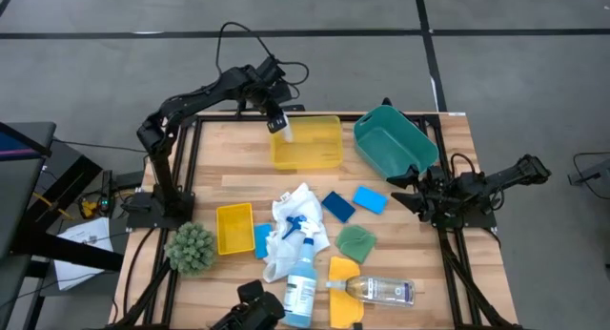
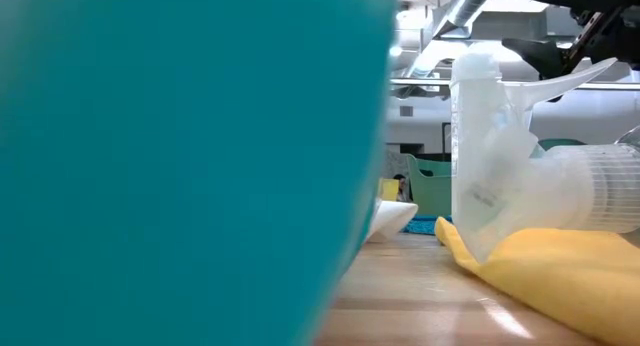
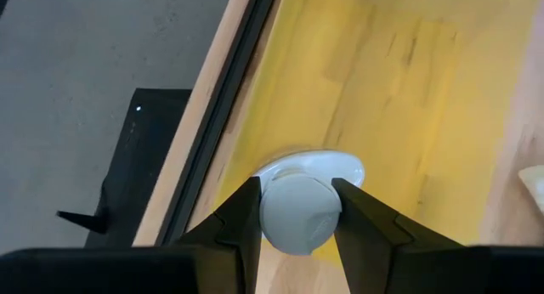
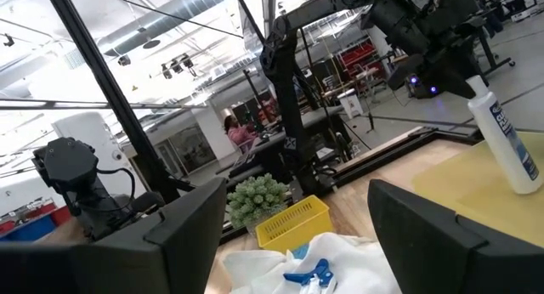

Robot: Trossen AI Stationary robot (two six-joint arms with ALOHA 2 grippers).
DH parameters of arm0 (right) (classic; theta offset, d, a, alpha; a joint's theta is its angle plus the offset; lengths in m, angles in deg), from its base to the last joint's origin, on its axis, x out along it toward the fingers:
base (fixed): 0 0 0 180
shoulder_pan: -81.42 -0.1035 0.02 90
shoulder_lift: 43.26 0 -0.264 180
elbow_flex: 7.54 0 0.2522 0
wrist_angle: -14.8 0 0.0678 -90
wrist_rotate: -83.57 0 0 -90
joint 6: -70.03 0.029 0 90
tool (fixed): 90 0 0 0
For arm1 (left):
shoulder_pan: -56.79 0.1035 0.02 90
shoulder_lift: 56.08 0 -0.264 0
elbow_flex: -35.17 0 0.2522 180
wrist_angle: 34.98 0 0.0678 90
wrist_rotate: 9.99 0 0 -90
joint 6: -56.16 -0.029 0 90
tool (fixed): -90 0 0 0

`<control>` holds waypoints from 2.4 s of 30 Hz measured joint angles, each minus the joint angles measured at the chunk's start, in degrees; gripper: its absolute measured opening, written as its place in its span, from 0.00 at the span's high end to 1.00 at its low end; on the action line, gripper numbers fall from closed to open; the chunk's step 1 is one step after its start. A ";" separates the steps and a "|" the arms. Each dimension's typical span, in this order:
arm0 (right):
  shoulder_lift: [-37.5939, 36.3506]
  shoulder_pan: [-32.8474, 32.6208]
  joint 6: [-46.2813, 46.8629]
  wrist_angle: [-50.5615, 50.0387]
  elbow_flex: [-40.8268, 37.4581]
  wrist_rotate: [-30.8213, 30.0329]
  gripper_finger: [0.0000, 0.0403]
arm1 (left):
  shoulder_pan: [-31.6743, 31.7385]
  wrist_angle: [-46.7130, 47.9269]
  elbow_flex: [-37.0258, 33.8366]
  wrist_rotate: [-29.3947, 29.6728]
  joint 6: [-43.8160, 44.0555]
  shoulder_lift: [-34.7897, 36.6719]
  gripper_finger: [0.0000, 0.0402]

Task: Pick & Place Kitchen Items
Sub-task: Put the white cleaning bottle into the top yellow bin, then put the blue sponge into the bottom yellow bin

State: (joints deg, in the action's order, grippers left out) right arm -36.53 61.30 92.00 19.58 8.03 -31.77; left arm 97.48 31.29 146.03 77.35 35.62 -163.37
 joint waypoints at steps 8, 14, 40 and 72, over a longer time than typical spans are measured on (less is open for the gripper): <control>0.01 0.00 -0.01 -0.07 0.02 0.00 0.31 | 0.17 0.03 -0.01 0.38 -0.16 -0.02 0.72; -0.01 0.00 -0.01 -0.09 0.02 0.00 0.31 | 0.09 0.20 -0.02 0.60 -0.18 -0.07 0.69; -0.01 -0.04 0.05 -0.15 0.02 0.04 0.31 | -0.15 -2.39 -0.20 -1.66 -0.22 -0.11 0.44; 0.01 -0.04 0.10 -0.24 0.07 0.22 0.31 | -0.65 -4.96 -0.11 -1.60 -1.15 13.32 0.33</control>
State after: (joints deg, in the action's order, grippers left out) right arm -36.52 61.26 92.10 19.34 8.09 -31.55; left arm 96.83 26.33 145.92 75.74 34.47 -150.05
